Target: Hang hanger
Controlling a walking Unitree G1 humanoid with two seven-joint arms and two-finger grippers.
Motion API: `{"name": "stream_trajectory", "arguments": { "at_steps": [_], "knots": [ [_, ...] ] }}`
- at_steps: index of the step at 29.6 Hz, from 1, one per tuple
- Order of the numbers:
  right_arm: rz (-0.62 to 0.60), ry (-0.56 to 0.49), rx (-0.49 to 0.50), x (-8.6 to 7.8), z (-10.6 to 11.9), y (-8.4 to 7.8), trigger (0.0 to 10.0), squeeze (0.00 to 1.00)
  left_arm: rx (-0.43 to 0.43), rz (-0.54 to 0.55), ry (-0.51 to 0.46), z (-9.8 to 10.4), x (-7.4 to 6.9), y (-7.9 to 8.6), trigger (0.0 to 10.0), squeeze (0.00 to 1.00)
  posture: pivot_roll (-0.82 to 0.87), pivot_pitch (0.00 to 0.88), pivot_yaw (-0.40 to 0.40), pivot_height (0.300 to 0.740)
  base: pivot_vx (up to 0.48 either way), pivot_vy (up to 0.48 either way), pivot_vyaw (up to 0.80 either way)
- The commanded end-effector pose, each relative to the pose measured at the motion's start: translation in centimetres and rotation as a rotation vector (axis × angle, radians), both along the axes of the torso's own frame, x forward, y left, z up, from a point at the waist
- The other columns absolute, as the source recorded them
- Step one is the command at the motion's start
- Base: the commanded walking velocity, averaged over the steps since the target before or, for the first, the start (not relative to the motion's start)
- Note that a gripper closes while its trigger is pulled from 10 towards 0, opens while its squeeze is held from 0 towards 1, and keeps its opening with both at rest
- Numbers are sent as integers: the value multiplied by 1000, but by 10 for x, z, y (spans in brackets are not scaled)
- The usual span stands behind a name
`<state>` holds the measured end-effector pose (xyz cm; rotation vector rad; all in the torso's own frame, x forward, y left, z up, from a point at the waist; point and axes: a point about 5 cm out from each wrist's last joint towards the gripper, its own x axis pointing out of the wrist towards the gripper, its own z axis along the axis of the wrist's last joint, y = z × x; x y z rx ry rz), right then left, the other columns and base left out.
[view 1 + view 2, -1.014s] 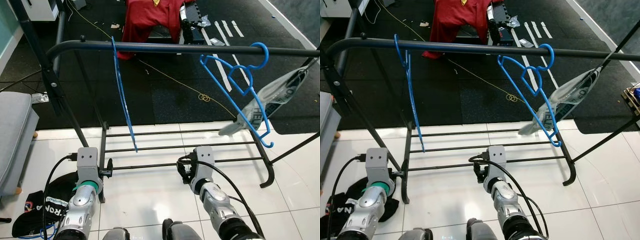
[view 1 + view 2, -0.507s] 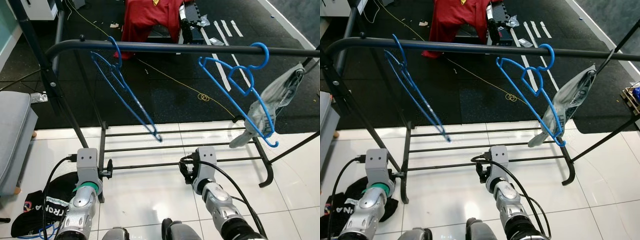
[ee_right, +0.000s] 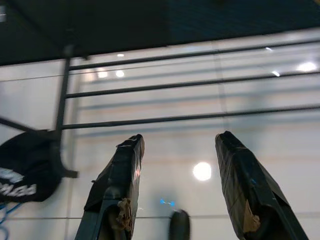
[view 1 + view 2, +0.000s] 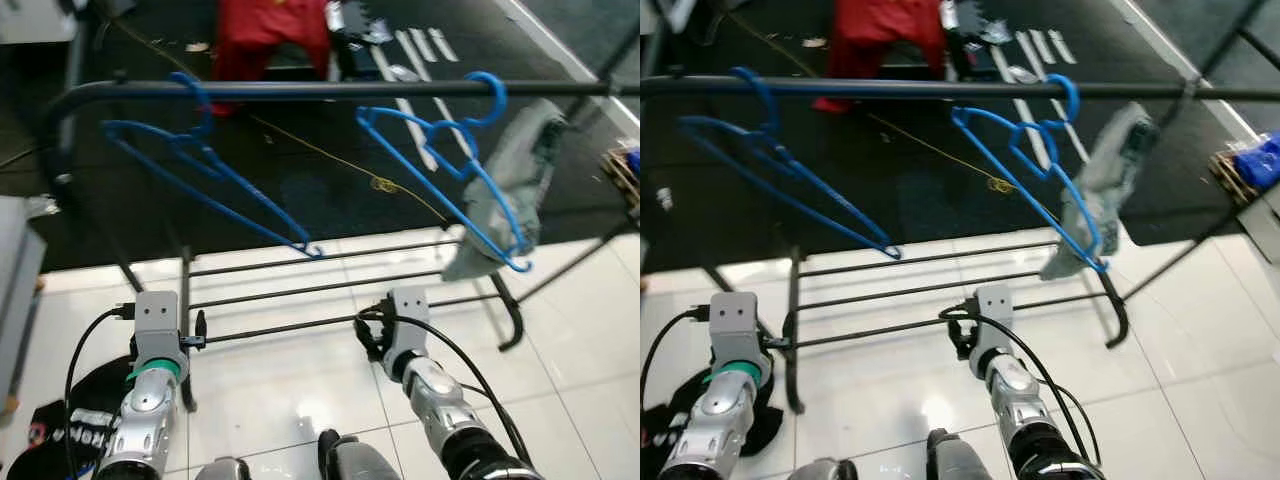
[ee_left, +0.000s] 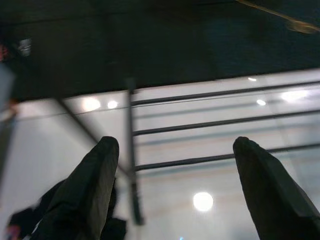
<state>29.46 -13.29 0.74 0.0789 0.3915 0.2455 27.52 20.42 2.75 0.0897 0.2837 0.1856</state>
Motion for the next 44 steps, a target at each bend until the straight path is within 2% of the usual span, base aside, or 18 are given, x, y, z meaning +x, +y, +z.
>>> {"name": "stream_trajectory", "arguments": {
  "at_steps": [1,6,13,22,44],
  "knots": [
    [-3,40,3,-7,-8,0,10000,0,4,-15,29,-7,-6,-3,10000,0,25,119,-40,740,0,0,-800],
    [-2,40,2,-6,-8,1,10000,0,4,-22,33,-8,-6,-6,10000,0,24,115,-40,740,0,0,-800],
    [4,40,-1,-6,-7,1,10000,0,6,7,-27,0,-4,-3,10000,0,24,117,-45,740,0,0,-800],
    [6,39,0,-5,-7,2,10000,0,7,-40,4,-5,-6,-5,10000,0,19,122,-43,740,0,0,-800],
    [1,43,-3,-7,-8,1,10000,0,-4,-58,19,-8,-8,-10,10000,0,11,132,-38,740,0,0,-800]
  ]
}}
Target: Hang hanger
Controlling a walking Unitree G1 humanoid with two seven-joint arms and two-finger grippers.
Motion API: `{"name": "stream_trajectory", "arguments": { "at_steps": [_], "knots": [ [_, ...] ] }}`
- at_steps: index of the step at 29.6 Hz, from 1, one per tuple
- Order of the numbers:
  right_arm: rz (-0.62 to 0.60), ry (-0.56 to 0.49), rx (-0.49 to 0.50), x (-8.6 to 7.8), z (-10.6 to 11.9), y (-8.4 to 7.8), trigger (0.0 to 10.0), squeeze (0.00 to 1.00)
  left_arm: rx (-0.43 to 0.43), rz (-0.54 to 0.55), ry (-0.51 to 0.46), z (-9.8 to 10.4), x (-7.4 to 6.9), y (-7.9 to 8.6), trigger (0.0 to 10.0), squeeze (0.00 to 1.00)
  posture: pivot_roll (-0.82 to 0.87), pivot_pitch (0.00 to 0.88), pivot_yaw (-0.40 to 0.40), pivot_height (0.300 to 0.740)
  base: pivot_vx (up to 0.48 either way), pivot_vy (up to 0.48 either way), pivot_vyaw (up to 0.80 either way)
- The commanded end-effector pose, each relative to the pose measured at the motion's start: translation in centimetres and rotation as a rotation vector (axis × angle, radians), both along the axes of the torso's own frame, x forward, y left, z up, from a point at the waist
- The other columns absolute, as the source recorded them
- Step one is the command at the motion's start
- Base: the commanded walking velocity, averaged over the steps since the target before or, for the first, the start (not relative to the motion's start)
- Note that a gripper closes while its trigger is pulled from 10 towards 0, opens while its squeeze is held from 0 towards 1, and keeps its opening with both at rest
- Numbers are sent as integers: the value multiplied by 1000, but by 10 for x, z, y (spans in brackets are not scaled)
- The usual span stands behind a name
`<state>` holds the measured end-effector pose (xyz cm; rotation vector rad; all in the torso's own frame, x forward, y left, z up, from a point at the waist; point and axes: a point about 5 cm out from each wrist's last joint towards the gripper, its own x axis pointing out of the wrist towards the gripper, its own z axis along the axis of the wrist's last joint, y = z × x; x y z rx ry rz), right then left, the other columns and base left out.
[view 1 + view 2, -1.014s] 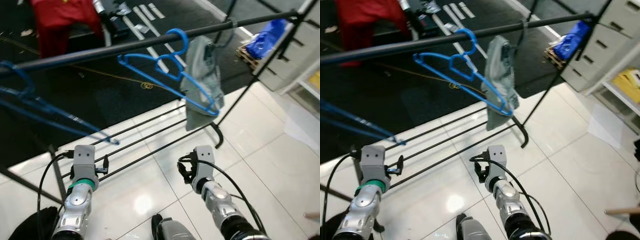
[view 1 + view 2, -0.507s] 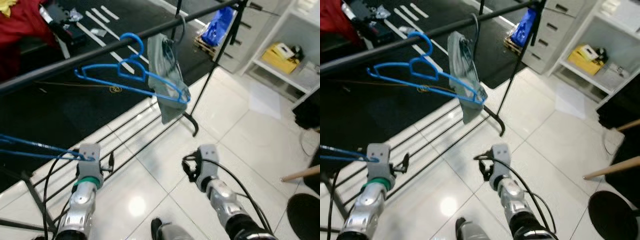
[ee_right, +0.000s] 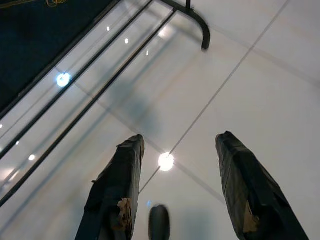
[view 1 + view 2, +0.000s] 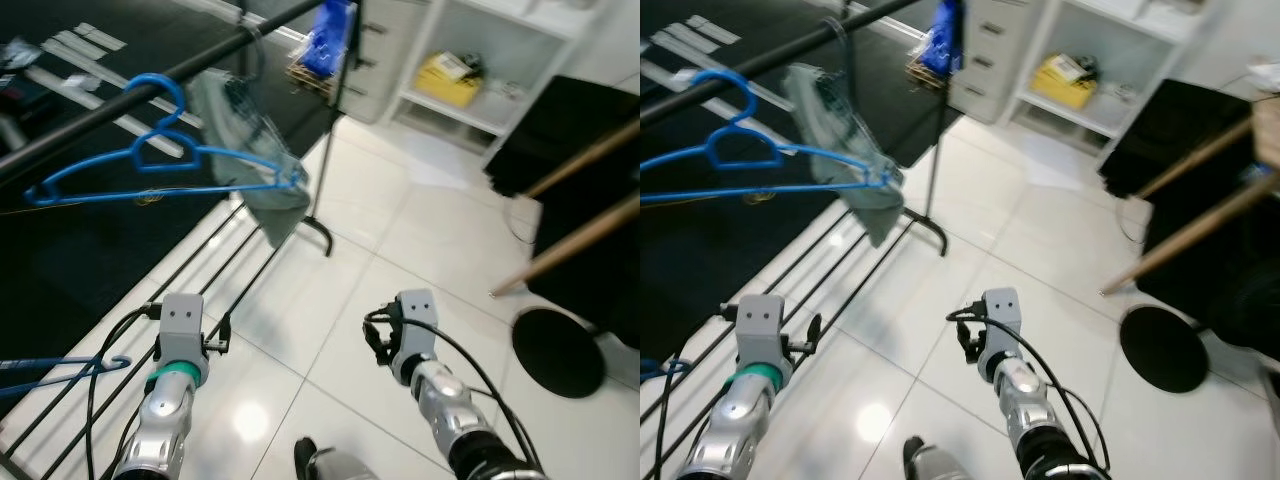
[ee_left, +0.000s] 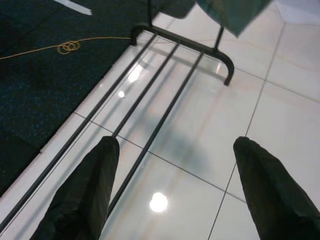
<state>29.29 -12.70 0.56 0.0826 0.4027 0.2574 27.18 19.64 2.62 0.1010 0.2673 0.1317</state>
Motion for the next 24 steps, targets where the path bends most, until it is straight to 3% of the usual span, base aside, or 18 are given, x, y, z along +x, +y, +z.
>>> {"name": "stream_trajectory", "arguments": {
  "at_steps": [1,24],
  "knots": [
    [-11,32,-9,-5,-6,-5,10000,0,-9,-2,34,-7,-4,-3,10000,0,11,132,-38,740,0,0,-800],
    [5,36,-5,-3,-5,2,10000,0,-10,33,75,-14,-10,5,10000,0,47,129,-47,740,0,0,-800]
  ]
}}
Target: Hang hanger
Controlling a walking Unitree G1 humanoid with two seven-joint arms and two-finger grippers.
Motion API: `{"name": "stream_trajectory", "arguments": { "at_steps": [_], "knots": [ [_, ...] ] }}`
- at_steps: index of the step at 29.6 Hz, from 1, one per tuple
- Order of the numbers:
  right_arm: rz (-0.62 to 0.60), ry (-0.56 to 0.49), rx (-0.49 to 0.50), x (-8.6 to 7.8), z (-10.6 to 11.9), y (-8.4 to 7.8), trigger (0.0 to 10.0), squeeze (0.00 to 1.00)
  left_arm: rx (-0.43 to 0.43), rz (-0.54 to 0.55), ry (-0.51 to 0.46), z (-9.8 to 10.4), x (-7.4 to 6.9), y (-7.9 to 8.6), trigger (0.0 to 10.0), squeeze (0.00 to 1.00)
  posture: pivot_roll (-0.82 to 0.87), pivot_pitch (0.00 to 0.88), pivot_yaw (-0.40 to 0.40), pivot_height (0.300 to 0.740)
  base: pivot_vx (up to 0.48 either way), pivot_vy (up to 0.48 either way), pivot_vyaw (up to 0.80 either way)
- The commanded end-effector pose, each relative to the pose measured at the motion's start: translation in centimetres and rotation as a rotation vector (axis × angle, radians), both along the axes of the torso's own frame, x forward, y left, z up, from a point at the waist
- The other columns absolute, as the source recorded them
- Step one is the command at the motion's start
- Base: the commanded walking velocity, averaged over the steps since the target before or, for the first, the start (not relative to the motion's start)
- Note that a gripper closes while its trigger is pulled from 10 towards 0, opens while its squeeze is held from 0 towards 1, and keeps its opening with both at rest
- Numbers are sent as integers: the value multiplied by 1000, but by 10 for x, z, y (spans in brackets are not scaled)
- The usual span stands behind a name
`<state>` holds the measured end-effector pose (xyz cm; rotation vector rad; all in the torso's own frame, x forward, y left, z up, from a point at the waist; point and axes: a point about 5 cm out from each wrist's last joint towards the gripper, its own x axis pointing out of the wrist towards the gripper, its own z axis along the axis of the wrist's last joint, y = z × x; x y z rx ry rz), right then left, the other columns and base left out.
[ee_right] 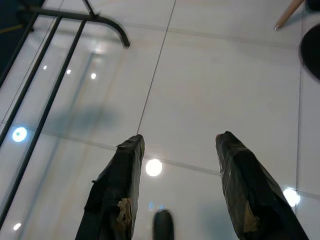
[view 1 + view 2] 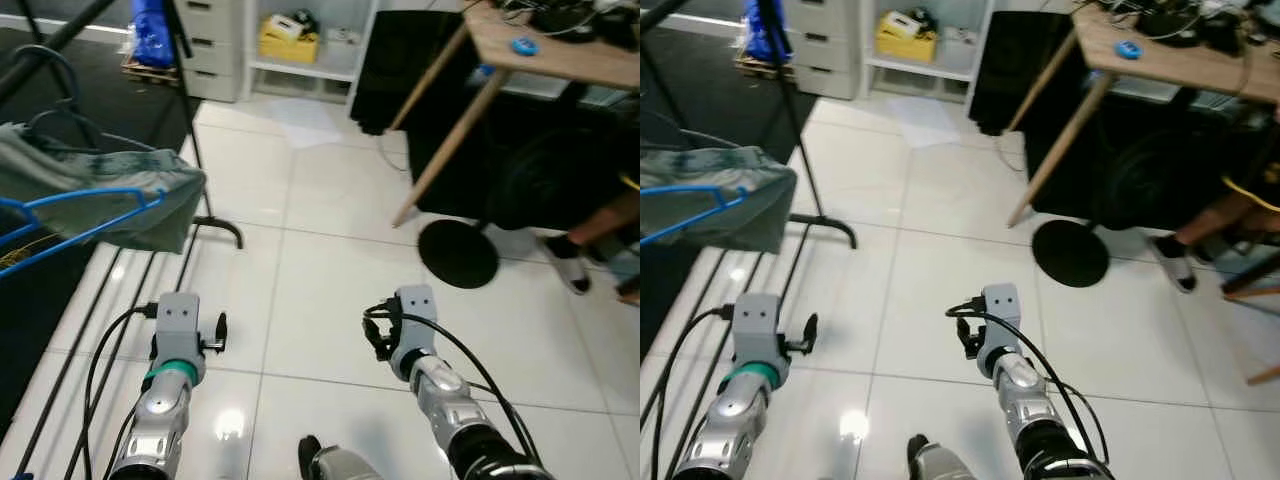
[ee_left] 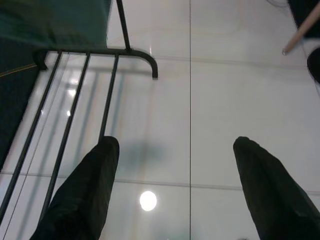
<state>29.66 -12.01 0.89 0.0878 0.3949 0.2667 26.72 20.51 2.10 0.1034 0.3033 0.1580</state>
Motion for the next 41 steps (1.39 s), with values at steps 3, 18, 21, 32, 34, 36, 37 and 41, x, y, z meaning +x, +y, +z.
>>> {"name": "stream_trajectory", "arguments": {
  "at_steps": [3,18,21,32,34,36,37,41],
  "knots": [
    [2,43,-13,-6,-8,-4,10000,0,-12,13,41,-9,-7,-3,10000,0,48,131,-49,740,0,0,-800],
    [-3,42,-11,-7,-9,-5,10000,0,-10,10,42,-8,-6,-3,10000,0,27,133,-41,740,0,0,-800],
    [-3,42,-18,-8,-9,-7,10000,0,-17,4,41,-9,-5,-8,10000,0,15,137,-43,740,0,0,-800],
    [-8,38,-26,-8,-9,-10,10000,0,-26,-5,26,-6,0,-10,10000,0,5,126,-35,740,0,0,-800],
    [-6,36,-25,-8,-9,-9,10000,0,-21,-9,27,-6,-1,-10,10000,0,3,125,-36,740,0,0,-800],
    [-5,36,-24,-8,-9,-8,10000,0,-16,-13,29,-7,-2,-10,10000,0,3,125,-36,740,0,0,-800],
    [-5,36,-24,-8,-9,-8,10000,0,-16,-13,29,-7,-2,-10,10000,0,3,125,-36,740,0,0,-800],
    [-3,39,-27,-9,-10,-8,10000,0,9,-30,35,-8,-4,-9,10000,0,10,120,-40,740,0,0,-800]
  ]
}}
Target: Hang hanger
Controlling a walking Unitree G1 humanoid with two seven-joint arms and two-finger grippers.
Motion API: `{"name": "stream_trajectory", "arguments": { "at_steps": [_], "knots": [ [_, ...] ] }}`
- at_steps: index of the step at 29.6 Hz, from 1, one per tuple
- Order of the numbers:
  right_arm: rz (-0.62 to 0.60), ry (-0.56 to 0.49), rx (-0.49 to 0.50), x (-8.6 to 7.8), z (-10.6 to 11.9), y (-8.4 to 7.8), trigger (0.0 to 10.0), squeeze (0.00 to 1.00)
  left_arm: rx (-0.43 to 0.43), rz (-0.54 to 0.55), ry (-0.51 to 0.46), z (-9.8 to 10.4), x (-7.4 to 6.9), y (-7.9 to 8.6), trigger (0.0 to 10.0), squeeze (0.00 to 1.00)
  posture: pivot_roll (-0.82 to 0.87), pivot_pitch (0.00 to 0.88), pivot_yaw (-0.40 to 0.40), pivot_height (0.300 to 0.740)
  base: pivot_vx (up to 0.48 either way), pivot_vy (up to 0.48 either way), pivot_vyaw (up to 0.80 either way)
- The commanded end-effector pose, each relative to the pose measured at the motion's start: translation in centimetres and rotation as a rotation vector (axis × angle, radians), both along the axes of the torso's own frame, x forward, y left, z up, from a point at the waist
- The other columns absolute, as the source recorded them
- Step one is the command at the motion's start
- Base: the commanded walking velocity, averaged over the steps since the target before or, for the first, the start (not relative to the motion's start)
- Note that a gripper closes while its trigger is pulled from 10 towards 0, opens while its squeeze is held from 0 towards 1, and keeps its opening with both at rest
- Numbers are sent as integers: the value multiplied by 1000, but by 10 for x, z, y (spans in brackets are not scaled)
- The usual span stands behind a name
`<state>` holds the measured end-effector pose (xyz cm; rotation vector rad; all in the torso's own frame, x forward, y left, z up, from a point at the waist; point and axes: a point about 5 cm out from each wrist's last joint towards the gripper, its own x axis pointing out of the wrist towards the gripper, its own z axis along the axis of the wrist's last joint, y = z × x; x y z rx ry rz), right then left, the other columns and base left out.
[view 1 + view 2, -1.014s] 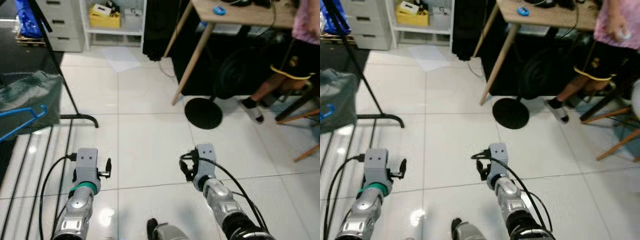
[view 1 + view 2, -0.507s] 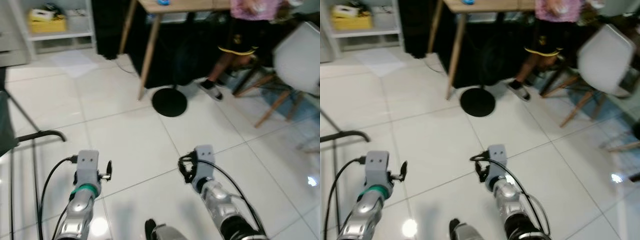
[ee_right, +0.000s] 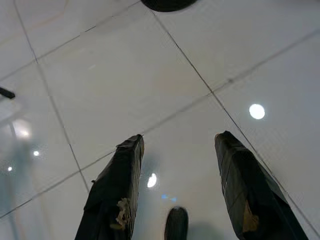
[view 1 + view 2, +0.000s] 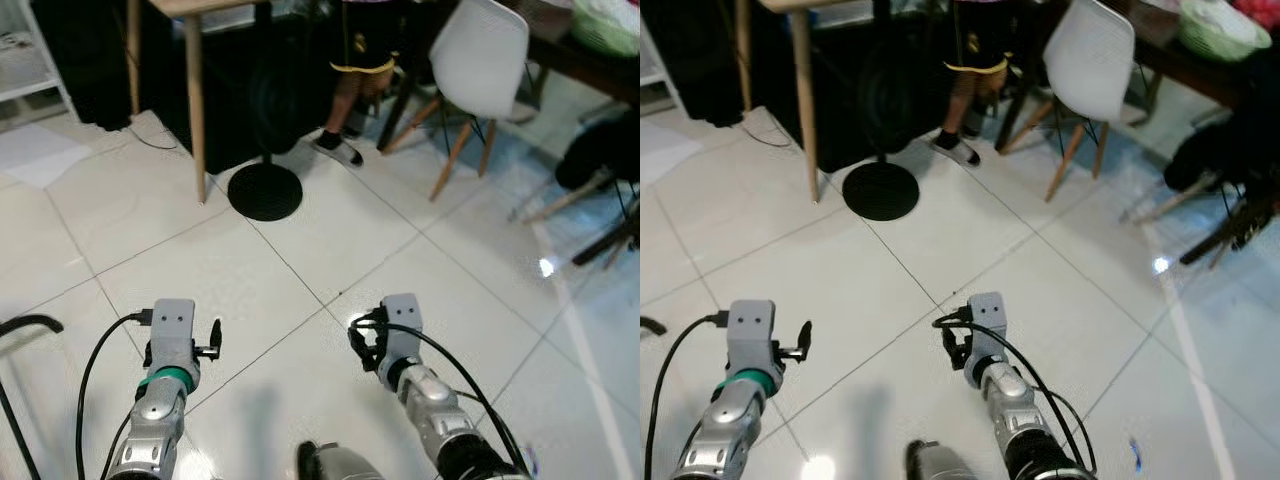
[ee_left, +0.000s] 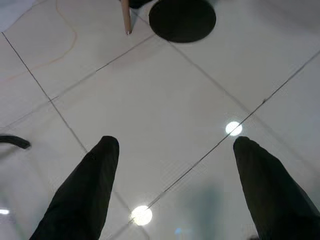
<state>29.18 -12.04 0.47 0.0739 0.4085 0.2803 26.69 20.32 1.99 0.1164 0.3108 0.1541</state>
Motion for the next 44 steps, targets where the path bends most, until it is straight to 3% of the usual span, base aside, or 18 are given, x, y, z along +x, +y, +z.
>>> {"name": "stream_trajectory", "arguments": {
  "at_steps": [1,12,19,35,44],
  "knots": [
    [-24,30,-16,-4,-6,-9,10000,0,2,-27,27,-6,-4,-7,10000,0,29,109,-28,740,0,0,-800],
    [-90,33,41,-5,-7,5,10000,0,57,-70,13,10,14,12,10000,0,78,67,81,740,0,0,-800],
    [-136,43,55,-8,-11,3,10000,0,78,-108,25,13,20,14,10000,0,73,50,117,740,0,0,-800],
    [-131,25,39,-3,-7,-1,10000,0,46,-101,19,12,24,8,10000,0,62,50,97,740,0,0,-800],
    [-113,3,50,1,-2,2,10000,0,-31,-89,-16,13,24,2,10000,0,49,52,71,740,0,0,-444]
  ]
}}
